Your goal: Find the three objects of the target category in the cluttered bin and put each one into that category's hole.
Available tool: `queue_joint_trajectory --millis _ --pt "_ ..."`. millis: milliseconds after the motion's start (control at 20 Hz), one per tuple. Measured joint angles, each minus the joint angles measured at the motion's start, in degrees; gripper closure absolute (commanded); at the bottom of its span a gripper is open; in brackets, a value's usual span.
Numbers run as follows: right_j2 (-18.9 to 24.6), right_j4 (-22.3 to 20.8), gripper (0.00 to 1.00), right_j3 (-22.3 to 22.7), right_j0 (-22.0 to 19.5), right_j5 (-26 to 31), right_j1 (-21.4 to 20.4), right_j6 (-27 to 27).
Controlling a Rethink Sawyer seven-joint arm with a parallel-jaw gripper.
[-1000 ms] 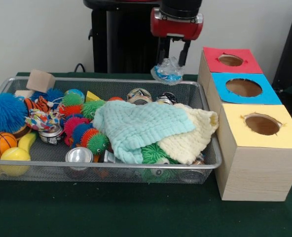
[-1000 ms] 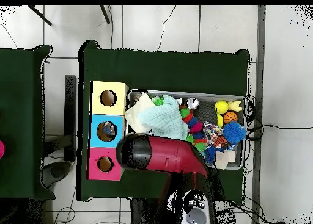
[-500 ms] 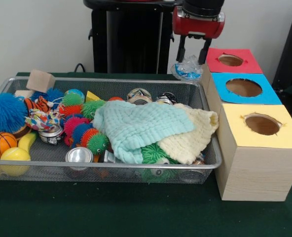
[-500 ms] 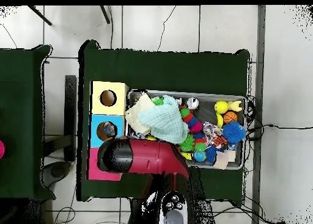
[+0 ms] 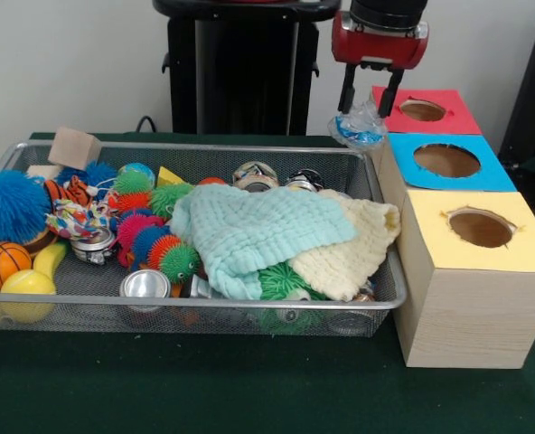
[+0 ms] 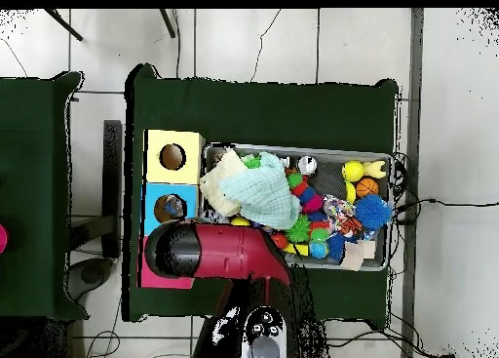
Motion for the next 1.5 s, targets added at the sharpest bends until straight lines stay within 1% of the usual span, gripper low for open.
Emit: queue_joint_trajectory --millis 250,450,500,650,750,1000,1250,1500 --pt "-0.4 0.5 1.00 0.0 0.7 -1.6 0.2 0.0" --pt "-1.4 1.2 1.00 0.1 2.3 -3.4 1.0 0.0" --pt "-1.7 1.8 1.00 0.1 3.2 -4.0 1.5 0.2" --pt "-2.1 2.3 1.00 0.1 4.2 -4.4 1.9 0.5" --pt "-3.1 3.3 1.00 0.1 5.8 -4.5 2.4 1.4" --pt "-4.2 5.2 1.00 0.1 8.2 -4.5 2.6 3.7" --pt "-4.4 6.9 1.00 0.1 10.6 -4.5 2.8 6.3" --pt "-4.4 7.8 1.00 0.1 12.1 -4.5 2.9 7.5"
